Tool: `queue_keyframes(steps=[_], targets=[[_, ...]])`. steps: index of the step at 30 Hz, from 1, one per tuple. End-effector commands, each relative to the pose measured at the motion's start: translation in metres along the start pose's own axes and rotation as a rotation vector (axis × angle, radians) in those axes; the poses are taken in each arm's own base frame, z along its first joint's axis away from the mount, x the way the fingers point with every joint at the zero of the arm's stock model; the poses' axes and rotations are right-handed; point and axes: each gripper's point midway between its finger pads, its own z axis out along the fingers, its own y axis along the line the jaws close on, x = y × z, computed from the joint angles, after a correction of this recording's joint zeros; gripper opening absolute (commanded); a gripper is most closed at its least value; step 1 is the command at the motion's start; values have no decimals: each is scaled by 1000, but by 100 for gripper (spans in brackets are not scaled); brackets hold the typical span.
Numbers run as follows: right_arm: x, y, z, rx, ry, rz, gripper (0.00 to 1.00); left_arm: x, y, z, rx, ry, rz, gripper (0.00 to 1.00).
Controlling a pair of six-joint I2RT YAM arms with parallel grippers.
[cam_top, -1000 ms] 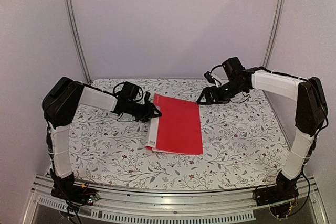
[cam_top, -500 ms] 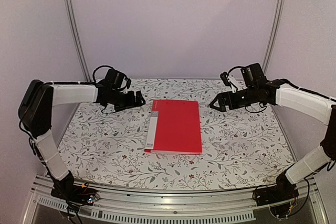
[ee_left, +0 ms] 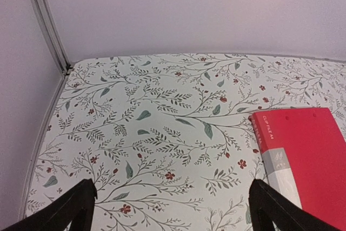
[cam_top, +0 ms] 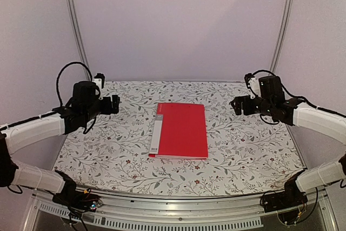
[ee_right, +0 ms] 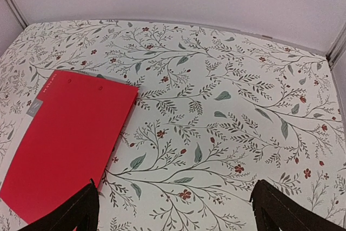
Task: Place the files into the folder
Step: Place the folder with files at the center of the board, then reset both arms
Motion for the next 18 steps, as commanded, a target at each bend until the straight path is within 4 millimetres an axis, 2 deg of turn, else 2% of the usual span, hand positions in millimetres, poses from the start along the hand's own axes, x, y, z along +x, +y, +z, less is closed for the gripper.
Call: queue_keyframes(steps=[1,5,8,18], targets=[[-32,-38,-19,198,-209,44,99,-27,14,-23,-28,-232,43,100],[-31,-35,-21,183,-214,9,99,-25,25,-35,-55,-298,30,100],[-25,-31,-17,154,-201,-28,99,-23,22,-38,-24,-300,45,100],[-23,-31,-22,152,-223,-59,99,-15,17,-29,-10,-256,54,99]])
